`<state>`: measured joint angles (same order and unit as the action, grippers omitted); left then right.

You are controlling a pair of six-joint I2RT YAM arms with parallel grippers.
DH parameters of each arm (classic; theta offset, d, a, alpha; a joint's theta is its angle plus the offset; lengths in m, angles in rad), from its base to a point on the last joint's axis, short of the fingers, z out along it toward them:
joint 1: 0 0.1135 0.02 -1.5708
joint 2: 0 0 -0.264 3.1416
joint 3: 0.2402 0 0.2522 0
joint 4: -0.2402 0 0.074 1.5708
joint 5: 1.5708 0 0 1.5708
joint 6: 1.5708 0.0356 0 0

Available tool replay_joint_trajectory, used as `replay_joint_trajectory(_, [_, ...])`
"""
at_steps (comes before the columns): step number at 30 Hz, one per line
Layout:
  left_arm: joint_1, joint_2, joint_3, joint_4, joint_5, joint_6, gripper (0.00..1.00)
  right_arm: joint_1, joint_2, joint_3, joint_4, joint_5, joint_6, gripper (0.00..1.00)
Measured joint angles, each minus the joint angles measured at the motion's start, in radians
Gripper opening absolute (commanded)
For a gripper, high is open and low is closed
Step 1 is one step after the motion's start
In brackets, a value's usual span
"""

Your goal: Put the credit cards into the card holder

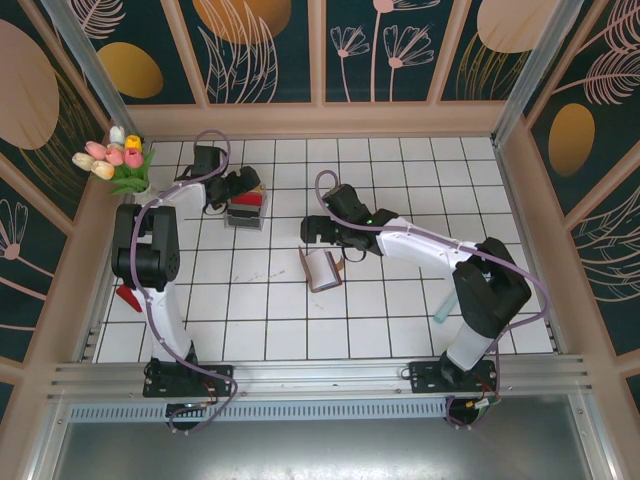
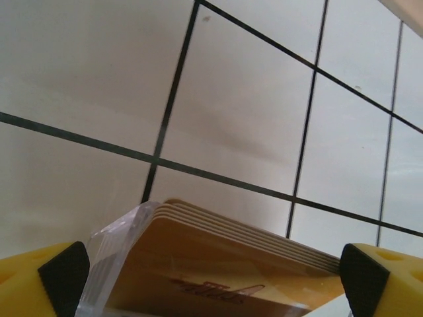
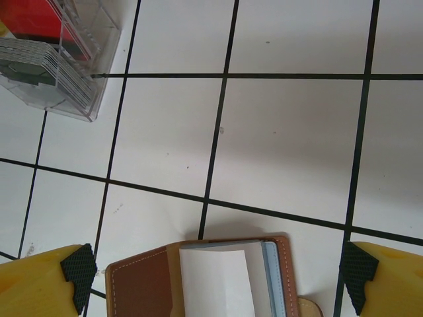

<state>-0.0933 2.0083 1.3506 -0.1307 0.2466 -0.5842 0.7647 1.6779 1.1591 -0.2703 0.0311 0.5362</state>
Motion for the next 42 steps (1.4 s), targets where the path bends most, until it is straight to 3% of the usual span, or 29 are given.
replay_joint_trajectory(8, [-0.026,-0.051,-0.138,0.116,0.134,-0.105,0.99,-0.055,-0.015,-0.066,0.033,-0.076,0.002,0.93])
replay_joint_trajectory(18, [-0.205,-0.026,-0.106,0.193,0.212,-0.212,0.97,-0.176,-0.072,-0.189,0.109,-0.199,0.026,0.87])
replay_joint_trajectory(24, [-0.267,-0.014,-0.078,0.205,0.209,-0.240,0.96,-0.249,-0.127,-0.253,0.156,-0.277,0.024,0.86])
replay_joint_trajectory(27, [-0.274,-0.044,-0.077,0.166,0.141,-0.219,0.99,-0.274,-0.125,-0.246,0.170,-0.317,0.001,0.86])
replay_joint_trajectory(30, [-0.272,-0.136,-0.098,0.118,0.035,-0.196,0.98,-0.277,-0.100,-0.202,0.169,-0.358,-0.038,0.86])
replay_joint_trajectory(33, [-0.269,-0.279,-0.199,0.132,-0.019,-0.198,0.91,-0.277,-0.031,-0.107,0.166,-0.393,-0.087,0.86])
replay_joint_trajectory(36, [-0.267,-0.394,-0.334,0.180,-0.015,-0.230,0.84,-0.277,0.057,0.006,0.158,-0.405,-0.132,0.87])
replay_joint_trajectory(42, [-0.267,-0.410,-0.556,0.308,0.080,-0.316,0.87,-0.281,0.279,0.261,0.108,-0.441,-0.193,0.88])
